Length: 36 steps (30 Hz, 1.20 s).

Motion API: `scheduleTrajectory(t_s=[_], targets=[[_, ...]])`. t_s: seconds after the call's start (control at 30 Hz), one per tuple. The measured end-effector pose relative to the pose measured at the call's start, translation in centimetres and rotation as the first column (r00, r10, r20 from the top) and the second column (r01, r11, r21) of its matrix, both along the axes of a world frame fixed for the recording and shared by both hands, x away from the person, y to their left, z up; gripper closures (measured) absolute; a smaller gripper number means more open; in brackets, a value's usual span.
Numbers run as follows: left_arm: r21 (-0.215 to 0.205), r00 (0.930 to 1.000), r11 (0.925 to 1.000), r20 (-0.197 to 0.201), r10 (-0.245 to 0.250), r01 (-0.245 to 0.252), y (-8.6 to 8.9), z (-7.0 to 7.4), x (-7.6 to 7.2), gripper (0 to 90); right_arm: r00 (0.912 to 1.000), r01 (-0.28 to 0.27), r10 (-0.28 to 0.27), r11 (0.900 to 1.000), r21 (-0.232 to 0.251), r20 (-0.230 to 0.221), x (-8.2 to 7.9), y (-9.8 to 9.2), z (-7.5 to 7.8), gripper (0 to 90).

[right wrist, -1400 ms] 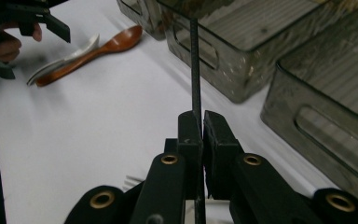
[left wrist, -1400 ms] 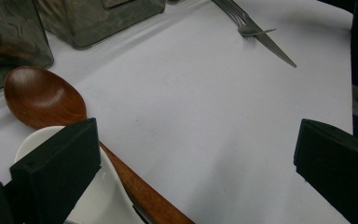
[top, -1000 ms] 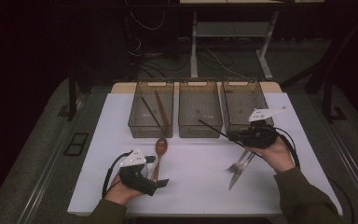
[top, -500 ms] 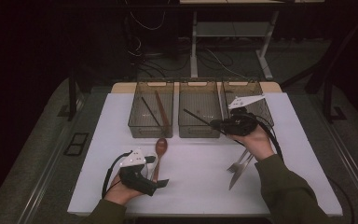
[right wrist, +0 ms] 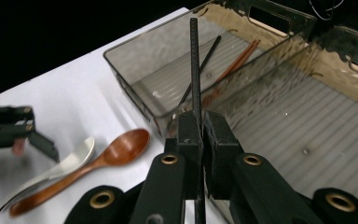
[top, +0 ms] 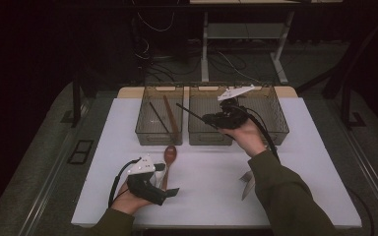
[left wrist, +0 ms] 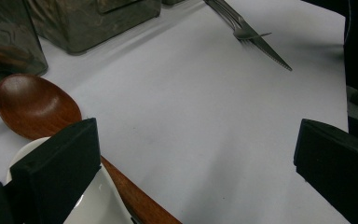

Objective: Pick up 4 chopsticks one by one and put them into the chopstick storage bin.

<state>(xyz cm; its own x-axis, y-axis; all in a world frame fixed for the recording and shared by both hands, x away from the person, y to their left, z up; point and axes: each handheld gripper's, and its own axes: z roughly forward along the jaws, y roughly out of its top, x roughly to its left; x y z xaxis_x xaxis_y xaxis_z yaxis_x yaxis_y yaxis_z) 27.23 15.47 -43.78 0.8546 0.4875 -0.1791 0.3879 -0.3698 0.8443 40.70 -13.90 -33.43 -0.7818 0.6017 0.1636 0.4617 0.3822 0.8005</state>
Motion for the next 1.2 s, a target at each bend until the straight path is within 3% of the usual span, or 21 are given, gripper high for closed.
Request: scheduleTrajectory(t_s=[0.33,0.67,1.03,1.2], targets=[[0.006,0.9999,0.9999,0.006,-0.009,0.009,0.1,0.1,-0.2,0.0,1.0000,0.001,-0.001,0.999,-0.053,-0.007,2.8,4.8,0.2,85.8],[-0.009,1.0000,0.9999,-0.001,-0.004,0.004,0.2,0.1,-0.3,0.0,0.9991,0.014,-0.018,0.994,-0.105,-0.039,5.6,9.4,-0.8,85.8],[-0.008,0.9999,0.9999,-0.003,-0.014,0.014,0.1,0.1,-0.3,0.0,0.9963,0.043,-0.053,0.990,-0.138,-0.068,7.6,12.8,-2.1,85.8],[-0.009,0.9999,0.9998,-0.006,-0.016,0.016,0.1,0.1,-0.3,0.0,0.9930,0.069,-0.084,0.983,-0.172,-0.082,8.8,14.0,-3.1,85.7]])
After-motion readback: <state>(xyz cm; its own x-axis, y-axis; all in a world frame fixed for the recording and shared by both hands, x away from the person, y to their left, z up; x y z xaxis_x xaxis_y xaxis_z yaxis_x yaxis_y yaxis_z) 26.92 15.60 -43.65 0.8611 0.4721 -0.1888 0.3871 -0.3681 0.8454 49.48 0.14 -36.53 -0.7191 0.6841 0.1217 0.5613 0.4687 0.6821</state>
